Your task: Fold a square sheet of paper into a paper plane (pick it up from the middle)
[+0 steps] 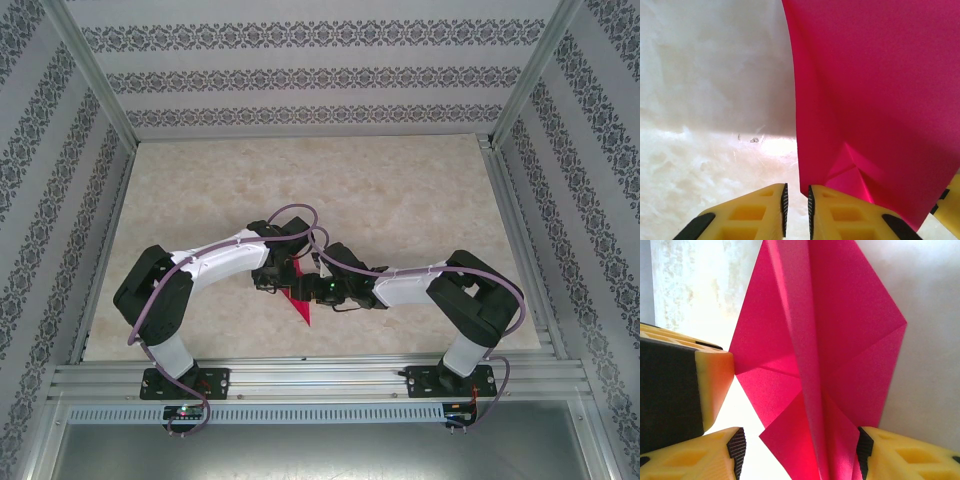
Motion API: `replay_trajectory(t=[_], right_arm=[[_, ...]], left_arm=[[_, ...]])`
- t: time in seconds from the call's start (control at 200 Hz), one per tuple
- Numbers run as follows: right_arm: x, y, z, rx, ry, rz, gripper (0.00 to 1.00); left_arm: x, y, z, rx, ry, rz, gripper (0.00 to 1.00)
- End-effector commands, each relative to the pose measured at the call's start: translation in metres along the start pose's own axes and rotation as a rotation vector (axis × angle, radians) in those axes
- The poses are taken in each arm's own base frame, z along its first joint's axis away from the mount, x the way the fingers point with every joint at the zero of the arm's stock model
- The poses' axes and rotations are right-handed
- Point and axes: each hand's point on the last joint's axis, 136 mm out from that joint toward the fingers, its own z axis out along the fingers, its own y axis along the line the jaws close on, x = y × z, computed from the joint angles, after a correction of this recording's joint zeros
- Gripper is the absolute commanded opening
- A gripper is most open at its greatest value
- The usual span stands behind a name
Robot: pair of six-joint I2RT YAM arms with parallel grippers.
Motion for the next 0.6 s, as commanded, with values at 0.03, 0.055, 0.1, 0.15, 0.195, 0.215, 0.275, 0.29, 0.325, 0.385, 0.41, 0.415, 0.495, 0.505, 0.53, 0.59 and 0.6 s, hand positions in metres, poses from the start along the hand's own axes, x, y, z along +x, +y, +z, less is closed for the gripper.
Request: replay_trajectory(t=[0.03,0.055,0.1,0.15,0.195,0.215,0.275,0.29,0.325,0.385,0.41,0.415,0.495,0.505,0.53,0.59,0.6], right_arm=[[0.005,-0.001,0.003,0.036,0.012,-0.07,0.61],[0.004,-0.002,0.003,0.038,0.013,-0.07,0.6],[0.005,-0.004,0.006,0.044,0.019,-0.068,0.58],[0.005,-0.007,0.009,0.066,0.021,-0.067,0.56],[0.006,-0.01,0.011,0.091,0.025,-0.076,0.55],[0.006,-0.011,0.012,0.104,0.025,-0.08,0.54],[0.006,-0.015,0.014,0.14,0.017,-0.089,0.51],[0.006,-0.016,0.014,0.148,0.016,-0.09,0.51],[0.006,-0.017,0.014,0.157,0.014,-0.092,0.46],[0.005,-0.018,0.014,0.173,0.008,-0.1,0.4],[0.005,-0.019,0.015,0.182,0.007,-0.103,0.39],[0.005,-0.02,0.015,0.185,0.007,-0.102,0.39],[0.005,-0.021,0.016,0.211,0.017,-0.116,0.36],[0.005,-0.021,0.016,0.212,0.017,-0.118,0.35],[0.005,-0.021,0.016,0.214,0.02,-0.122,0.3],[0.004,-0.019,0.015,0.218,0.017,-0.128,0.26],[0.004,-0.018,0.015,0.217,0.016,-0.128,0.25]], left_arm=[[-0.008,-0.008,-0.007,0.035,-0.034,-0.01,0.22],[-0.008,-0.008,-0.008,0.037,-0.036,-0.012,0.22],[-0.008,-0.008,-0.008,0.038,-0.037,-0.014,0.22],[-0.008,-0.009,-0.008,0.043,-0.037,-0.015,0.22],[-0.008,-0.009,-0.009,0.047,-0.038,-0.014,0.22],[-0.008,-0.009,-0.009,0.048,-0.038,-0.014,0.22],[-0.008,-0.009,-0.009,0.047,-0.038,-0.013,0.22],[-0.008,-0.009,-0.01,0.048,-0.039,-0.013,0.22],[-0.007,-0.008,-0.009,0.048,-0.039,-0.015,0.22],[-0.007,-0.007,-0.01,0.046,-0.04,-0.017,0.22],[-0.007,-0.007,-0.01,0.048,-0.041,-0.016,0.22],[-0.007,-0.007,-0.01,0.048,-0.041,-0.016,0.22],[-0.008,-0.008,-0.012,0.06,-0.049,-0.016,0.22],[-0.008,-0.008,-0.012,0.061,-0.049,-0.016,0.22],[-0.008,-0.009,-0.013,0.066,-0.053,-0.016,0.22],[-0.009,-0.009,-0.017,0.073,-0.063,-0.016,0.22],[-0.009,-0.009,-0.017,0.074,-0.065,-0.016,0.22]])
